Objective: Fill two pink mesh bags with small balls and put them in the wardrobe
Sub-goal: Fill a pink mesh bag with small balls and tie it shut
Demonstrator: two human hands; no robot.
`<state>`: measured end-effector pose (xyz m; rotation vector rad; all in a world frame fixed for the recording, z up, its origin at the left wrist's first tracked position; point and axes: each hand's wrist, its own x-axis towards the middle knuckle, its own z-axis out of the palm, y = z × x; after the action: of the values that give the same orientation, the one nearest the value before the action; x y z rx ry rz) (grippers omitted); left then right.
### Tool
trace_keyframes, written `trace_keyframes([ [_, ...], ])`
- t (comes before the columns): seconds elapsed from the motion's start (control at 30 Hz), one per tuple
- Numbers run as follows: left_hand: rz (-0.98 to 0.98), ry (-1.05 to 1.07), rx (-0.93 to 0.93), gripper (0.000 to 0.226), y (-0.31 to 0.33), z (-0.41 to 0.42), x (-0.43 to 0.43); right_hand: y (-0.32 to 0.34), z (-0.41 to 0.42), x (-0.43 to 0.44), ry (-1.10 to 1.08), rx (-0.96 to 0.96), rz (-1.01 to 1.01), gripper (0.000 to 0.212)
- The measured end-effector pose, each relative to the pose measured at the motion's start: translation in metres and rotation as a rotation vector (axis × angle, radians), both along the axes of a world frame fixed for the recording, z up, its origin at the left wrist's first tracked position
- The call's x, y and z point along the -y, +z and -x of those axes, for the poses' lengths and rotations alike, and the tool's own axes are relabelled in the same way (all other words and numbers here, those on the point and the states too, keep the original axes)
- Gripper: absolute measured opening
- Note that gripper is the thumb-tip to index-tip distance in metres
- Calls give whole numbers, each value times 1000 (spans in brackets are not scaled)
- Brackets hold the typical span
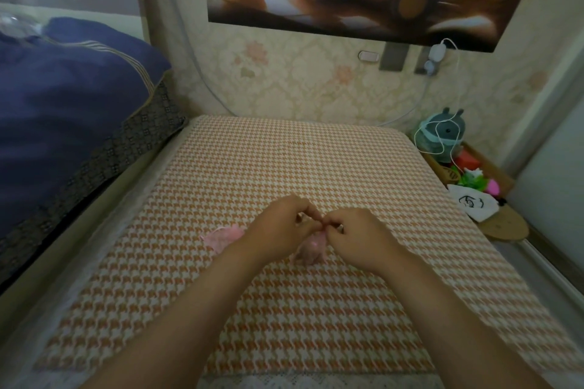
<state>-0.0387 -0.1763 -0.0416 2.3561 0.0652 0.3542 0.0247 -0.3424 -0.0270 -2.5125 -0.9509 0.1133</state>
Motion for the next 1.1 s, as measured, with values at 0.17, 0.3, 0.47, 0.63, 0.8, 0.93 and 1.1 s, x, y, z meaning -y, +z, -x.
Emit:
trace_keyframes([
  [0.17, -44, 29, -72, 14, 5, 1, 1, -4, -8, 3, -1, -64, -73, 26],
  [0.3, -114, 82, -104, 16, 12, 3, 2, -1, -20, 9, -46, -110, -230, 25],
  [0.47, -84, 73, -107, 10, 13, 5, 1, -20, -33, 18, -158, -61, -119, 20],
  [0.63, -70, 16, -82, 14, 13, 7, 0, -39, -31, 12, -214, -51, 4, 12],
  [0.8, -90, 32, -79, 17, 16, 9, 1, -46, -27, 5, -242, 69, 49, 13],
  [0.93, -70, 19, -71, 20, 24, 13, -2, -52, -25, -1, -215, 137, 53, 17],
  [1.1, -26, -4, -94, 16, 23, 21, -5, -46, -27, -3, -254, 68, -67, 12],
])
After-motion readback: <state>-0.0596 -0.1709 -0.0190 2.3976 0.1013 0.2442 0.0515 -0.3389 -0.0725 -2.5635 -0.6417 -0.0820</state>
